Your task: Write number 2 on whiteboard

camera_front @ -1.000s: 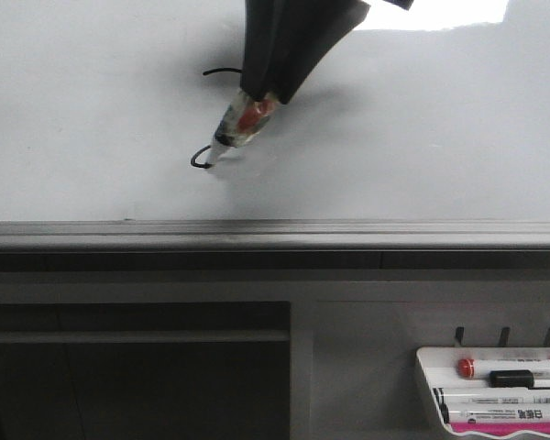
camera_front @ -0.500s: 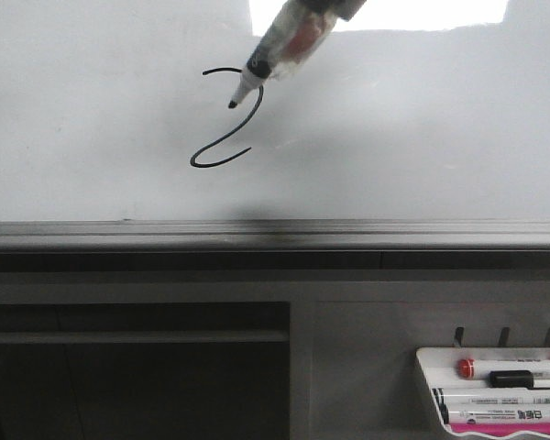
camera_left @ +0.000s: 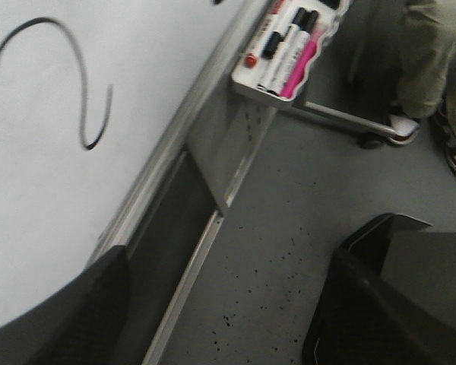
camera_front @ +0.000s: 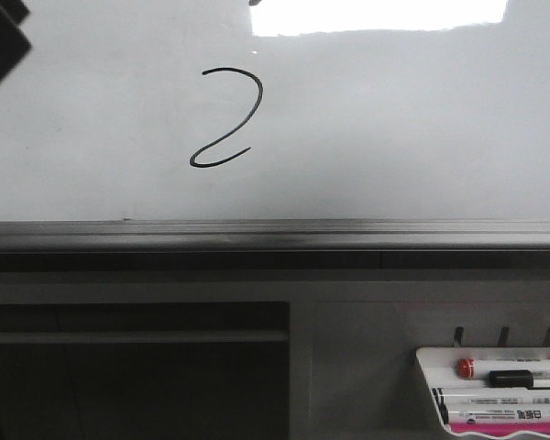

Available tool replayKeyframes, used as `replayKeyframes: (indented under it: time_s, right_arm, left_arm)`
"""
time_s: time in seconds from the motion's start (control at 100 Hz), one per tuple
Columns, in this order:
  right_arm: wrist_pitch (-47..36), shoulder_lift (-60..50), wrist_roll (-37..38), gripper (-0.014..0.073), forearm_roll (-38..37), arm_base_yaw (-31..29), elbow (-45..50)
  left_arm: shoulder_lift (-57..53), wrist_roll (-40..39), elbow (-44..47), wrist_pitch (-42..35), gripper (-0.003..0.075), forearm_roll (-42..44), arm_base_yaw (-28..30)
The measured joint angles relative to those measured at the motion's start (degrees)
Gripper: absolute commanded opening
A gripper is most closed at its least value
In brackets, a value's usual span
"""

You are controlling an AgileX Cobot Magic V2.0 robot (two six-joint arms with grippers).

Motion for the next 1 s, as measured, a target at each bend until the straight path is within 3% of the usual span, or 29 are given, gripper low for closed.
replayKeyframes:
  time_s: [0.18, 0.41, 0.68, 1.0]
  right_arm:
    - [0.1, 0.3, -10.1, -0.0006, 0.0, 0.0, 0.0]
    - [0.1, 1.3, -21.5, -0.0006, 0.0, 0.0, 1.2]
    - [0.1, 4.0, -24.3, -0.0006, 0.0, 0.0, 2.4]
    - [0.0, 4.5, -24.6, -0.0006, 0.0, 0.0, 2.5]
  left_arm:
    - [5.9, 3.0, -2.9, -4.0, 0.0493, -0.7, -5.8]
    - [10.9, 4.4, -6.3, -10.5, 0.0494, -0.9, -7.2]
    - [15.8, 12.8, -9.3, -12.1, 0.0493, -7.3, -7.3]
    - [20.0, 15.5, -9.6, -12.1, 0.0493, -10.0, -7.3]
